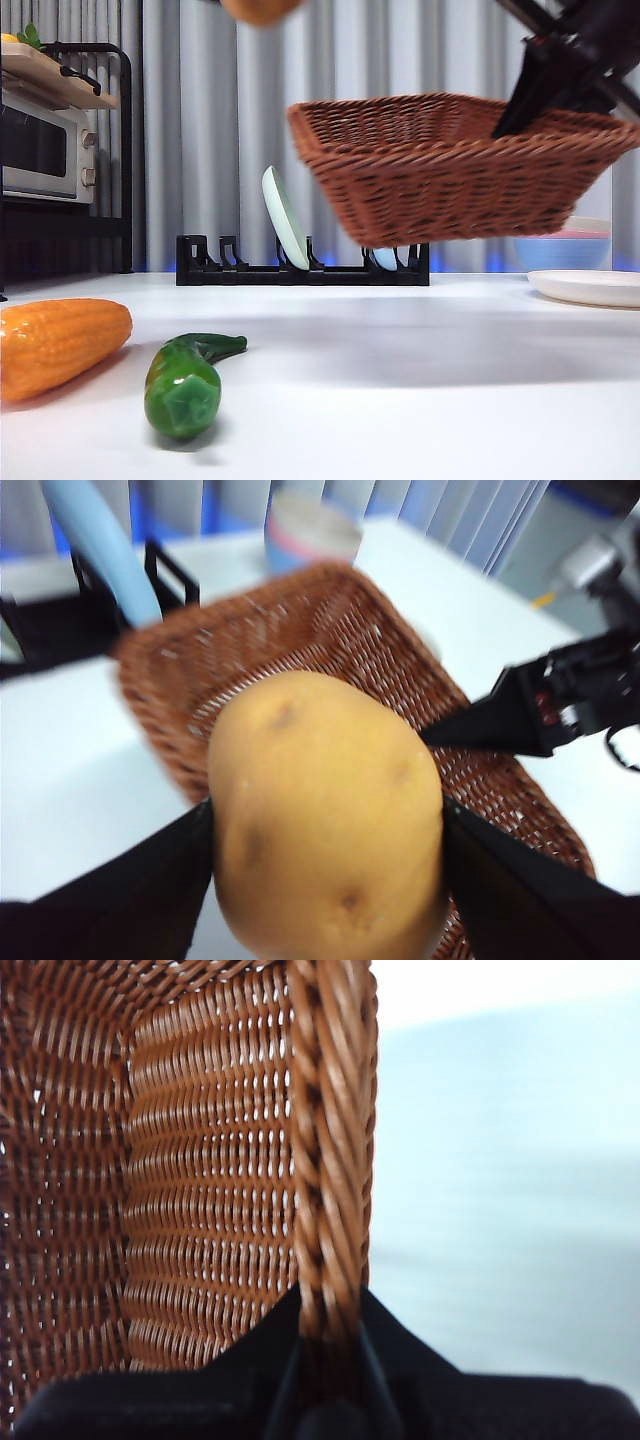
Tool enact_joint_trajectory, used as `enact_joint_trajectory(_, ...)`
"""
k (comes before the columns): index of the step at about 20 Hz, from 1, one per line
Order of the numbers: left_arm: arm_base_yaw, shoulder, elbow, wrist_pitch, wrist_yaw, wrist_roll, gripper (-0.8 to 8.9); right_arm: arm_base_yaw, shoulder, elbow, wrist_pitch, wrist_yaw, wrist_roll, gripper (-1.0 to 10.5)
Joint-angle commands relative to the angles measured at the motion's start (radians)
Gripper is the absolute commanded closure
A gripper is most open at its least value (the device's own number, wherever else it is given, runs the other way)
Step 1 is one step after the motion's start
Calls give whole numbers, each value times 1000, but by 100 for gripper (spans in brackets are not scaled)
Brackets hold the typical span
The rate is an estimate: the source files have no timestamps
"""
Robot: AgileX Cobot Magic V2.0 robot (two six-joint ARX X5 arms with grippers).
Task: Pick up the basket,pick up the corn from the table,pick up the potato from the table,pick up the cucumber from the table,put all items into the basket
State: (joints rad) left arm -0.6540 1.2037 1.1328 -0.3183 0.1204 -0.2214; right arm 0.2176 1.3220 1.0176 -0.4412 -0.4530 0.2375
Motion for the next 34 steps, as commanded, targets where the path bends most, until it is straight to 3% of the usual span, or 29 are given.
enact_joint_trajectory(1,-61,58,-11,14,-56,-18,821,45,20,3,25,-12,32,956)
enact_joint_trajectory(5,-131,157,-11,19,-126,-13,821,90,23,3,31,-12,35,956)
enact_joint_trajectory(7,-154,198,-11,17,-125,30,781,92,23,3,29,-13,43,955)
enact_joint_trajectory(10,-167,211,-11,11,-121,42,226,93,23,3,29,-13,56,955)
enact_joint_trajectory(15,-171,185,-3,-7,-120,39,211,93,23,3,28,-13,61,955)
enact_joint_trajectory(18,-177,121,75,-119,-120,39,212,92,23,3,28,-12,60,955)
enact_joint_trajectory(21,-179,26,197,-333,-126,51,212,87,23,3,30,-10,55,955)
enact_joint_trajectory(24,-178,-76,231,-587,-224,64,212,65,23,3,30,-10,39,954)
enact_joint_trajectory(26,-179,-97,228,-804,-291,27,212,48,23,3,30,-12,34,954)
enact_joint_trajectory(28,-179,-97,214,-903,-336,-15,212,33,23,3,30,-12,31,954)
enact_joint_trajectory(34,-177,-97,-16,-750,-329,-98,212,11,23,3,28,-20,22,953)
